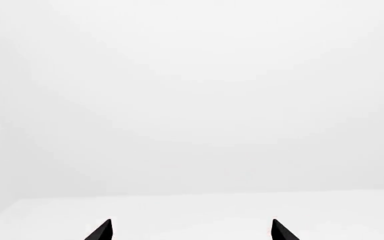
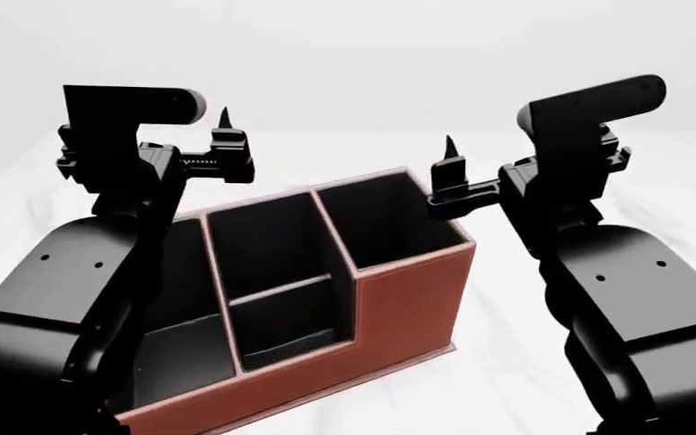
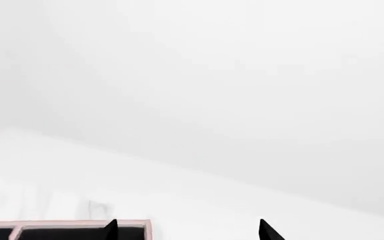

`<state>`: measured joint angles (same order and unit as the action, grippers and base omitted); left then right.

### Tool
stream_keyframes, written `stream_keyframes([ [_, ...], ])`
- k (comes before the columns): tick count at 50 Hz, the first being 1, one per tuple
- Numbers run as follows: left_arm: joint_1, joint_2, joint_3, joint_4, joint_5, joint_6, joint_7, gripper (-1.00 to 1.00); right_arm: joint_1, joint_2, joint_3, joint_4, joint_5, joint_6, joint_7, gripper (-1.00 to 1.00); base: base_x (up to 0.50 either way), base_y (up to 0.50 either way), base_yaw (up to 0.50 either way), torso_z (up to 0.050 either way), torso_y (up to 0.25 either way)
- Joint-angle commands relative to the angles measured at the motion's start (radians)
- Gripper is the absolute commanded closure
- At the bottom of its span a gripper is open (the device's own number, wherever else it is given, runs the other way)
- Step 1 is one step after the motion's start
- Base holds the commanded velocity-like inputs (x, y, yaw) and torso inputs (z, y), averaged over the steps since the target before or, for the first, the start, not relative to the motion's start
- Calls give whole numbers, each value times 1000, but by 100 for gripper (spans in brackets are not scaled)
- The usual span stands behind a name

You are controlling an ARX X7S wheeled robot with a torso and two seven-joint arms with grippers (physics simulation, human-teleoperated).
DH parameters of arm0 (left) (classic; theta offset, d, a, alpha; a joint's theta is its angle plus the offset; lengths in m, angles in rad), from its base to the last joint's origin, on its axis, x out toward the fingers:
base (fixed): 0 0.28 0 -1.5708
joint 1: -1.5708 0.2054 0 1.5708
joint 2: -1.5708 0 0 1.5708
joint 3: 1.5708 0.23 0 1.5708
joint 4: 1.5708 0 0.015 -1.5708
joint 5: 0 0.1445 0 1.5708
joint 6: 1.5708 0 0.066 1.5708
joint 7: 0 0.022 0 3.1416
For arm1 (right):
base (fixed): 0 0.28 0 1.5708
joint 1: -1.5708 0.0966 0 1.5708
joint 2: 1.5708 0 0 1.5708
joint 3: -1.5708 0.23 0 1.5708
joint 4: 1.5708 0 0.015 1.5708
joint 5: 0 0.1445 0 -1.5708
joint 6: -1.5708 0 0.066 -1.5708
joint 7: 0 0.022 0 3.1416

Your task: Pick up the book and place it in the right compartment of the caddy.

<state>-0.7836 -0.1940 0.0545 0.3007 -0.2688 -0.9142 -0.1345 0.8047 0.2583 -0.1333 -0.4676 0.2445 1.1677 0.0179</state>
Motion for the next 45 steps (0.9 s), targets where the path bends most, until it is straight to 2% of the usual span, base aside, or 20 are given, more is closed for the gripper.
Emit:
stream_keyframes([
  [1,1,-4,1,-5,-6,4,-5,-100,39,14,-37,-16,16,103,-4,-100,0,0,0,0,0],
  [2,2,-4,2,-5,-6,5,-5,-100,50,6,-18,-19,55,161,-37,-100,0,0,0,0,0],
  [4,3,-5,3,-7,-7,6,-5,-100,53,13,-18,-50,78,169,-61,-100,0,0,0,0,0],
  [6,3,-6,4,-8,-8,8,-6,-100,62,59,-81,-83,106,194,-112,-100,0,0,0,0,0],
  [7,3,-7,5,-9,-9,8,-6,-100,53,70,-54,-132,216,245,-229,-100,0,0,0,0,0],
  [8,2,-7,5,-9,-9,8,-6,-100,53,79,-40,-159,256,261,-271,-100,0,0,0,0,0],
  [10,2,-8,7,-10,-9,9,-7,-100,69,156,-131,-212,297,294,-335,-100,0,0,0,0,0],
  [12,3,-8,10,-11,-9,11,-8,-100,84,178,-144,-257,347,361,-367,-100,0,0,0,0,0],
  [13,2,-8,10,-14,-9,12,-8,-100,105,216,-170,-274,448,402,-380,-100,0,0,0,0,0],
  [16,1,-8,12,-18,-10,15,-9,-100,139,278,-212,-267,666,402,-297,-100,0,0,0,0,0],
  [23,1,-10,15,-20,-13,17,-12,-100,200,334,-280,-268,1023,399,-129,-100,0,0,0,0,0],
  [30,2,-16,18,-15,-16,14,-15,-100,283,352,-385,-235,1264,389,52,-100,0,0,0,0,0],
  [36,0,-18,16,-20,-19,17,-17,-100,328,347,-477,-201,1348,379,121,-100,0,0,0,0,0],
  [45,-5,-22,19,-21,-23,15,-21,-100,351,331,-569,-201,1367,360,140,-100,0,0,0,0,0],
])
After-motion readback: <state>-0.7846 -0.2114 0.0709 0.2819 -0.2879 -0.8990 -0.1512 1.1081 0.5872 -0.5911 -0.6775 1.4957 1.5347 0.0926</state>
